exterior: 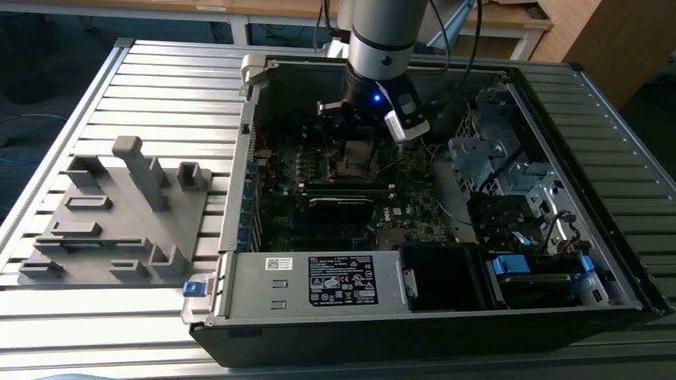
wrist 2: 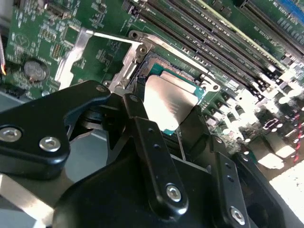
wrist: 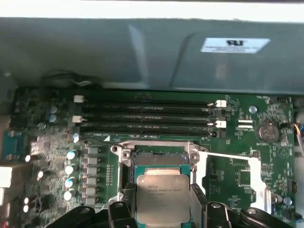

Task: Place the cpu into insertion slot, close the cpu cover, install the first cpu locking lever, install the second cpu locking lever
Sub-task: 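Place the cpu into insertion slot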

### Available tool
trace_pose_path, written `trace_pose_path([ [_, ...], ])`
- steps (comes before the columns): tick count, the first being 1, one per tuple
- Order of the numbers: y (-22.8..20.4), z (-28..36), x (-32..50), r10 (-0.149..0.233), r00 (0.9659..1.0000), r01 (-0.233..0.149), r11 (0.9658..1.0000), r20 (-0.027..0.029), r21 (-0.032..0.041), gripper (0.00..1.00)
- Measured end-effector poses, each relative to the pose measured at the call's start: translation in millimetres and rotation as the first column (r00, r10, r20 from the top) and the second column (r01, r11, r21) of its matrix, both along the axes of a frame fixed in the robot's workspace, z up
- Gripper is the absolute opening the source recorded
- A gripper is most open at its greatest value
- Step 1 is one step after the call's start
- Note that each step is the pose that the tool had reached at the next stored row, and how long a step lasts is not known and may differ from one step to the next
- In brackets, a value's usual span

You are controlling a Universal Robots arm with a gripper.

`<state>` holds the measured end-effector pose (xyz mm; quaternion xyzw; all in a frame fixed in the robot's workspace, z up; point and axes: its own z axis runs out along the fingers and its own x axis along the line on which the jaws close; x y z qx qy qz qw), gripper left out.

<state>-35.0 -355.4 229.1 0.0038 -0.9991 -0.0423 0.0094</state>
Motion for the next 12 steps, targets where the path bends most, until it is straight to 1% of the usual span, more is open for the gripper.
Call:
trace_pose_path([
  [2,0.0,-1.0,0.0,-0.034,0.9994,0.034,0.9994,-0.0001,-0.0002,0.54],
  [3,0.0,-1.2,-0.1,-0.04,0.9992,0.04,0.9992,-0.0002,-0.0003,0.54],
  [8,1.3,-3.1,-2.0,-0.041,0.9992,0.041,0.9992,0.0001,0.0,0.54],
  [9,1.4,-4.4,-2.4,-0.041,0.9992,0.041,0.9992,0.0002,0.0,0.54],
  [12,1.4,-9.7,-3.2,-0.041,0.9992,0.041,0.9992,0.0037,0.0001,0.54],
])
